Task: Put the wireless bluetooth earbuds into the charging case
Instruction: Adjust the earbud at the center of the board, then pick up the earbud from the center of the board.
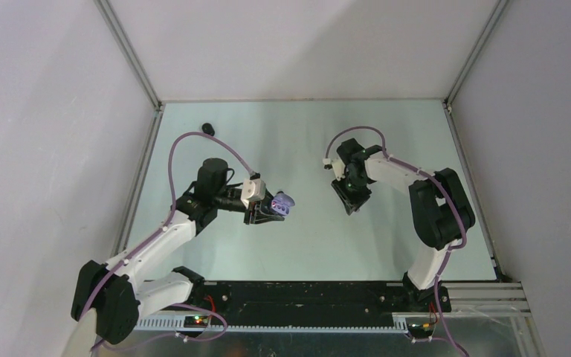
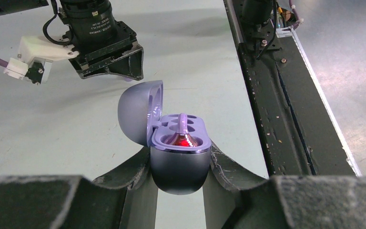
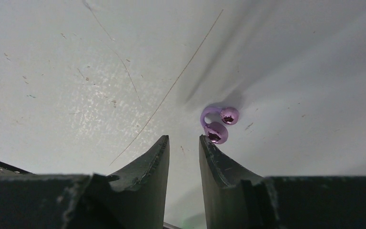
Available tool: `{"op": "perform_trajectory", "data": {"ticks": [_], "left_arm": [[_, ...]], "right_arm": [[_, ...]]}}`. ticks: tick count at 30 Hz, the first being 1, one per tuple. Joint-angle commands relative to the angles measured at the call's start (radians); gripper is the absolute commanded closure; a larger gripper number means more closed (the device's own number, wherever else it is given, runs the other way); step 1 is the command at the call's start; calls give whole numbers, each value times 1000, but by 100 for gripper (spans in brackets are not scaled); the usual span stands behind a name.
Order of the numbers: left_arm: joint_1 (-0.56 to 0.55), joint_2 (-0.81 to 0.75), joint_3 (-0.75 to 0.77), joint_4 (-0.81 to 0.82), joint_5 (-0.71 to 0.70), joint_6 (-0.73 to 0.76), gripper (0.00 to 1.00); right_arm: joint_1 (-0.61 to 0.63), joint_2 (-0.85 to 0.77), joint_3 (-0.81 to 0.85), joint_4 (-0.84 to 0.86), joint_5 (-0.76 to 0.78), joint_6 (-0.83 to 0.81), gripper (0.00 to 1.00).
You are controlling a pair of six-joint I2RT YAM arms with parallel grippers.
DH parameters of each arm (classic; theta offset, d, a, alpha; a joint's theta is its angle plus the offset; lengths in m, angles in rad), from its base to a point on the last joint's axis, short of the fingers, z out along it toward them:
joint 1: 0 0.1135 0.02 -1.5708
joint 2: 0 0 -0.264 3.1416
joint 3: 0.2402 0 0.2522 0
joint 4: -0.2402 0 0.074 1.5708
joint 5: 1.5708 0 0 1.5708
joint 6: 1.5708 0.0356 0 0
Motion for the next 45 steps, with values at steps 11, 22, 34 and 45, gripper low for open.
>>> {"op": "perform_trajectory", "data": {"ticks": [11, 22, 34, 45], "left_arm": [[-7, -24, 15, 10, 9, 30, 100], [-7, -26, 17, 9, 8, 30, 100], [-7, -20, 19, 7, 10, 30, 100], [-7, -11, 22, 7, 9, 30, 100]], "right_arm": [[-35, 16, 22, 28, 44, 9, 66], [-36, 6, 11, 50, 100, -8, 66], [-37, 1, 10, 104, 175, -79, 66], [-47, -5, 10, 140, 180, -138, 67]]}}
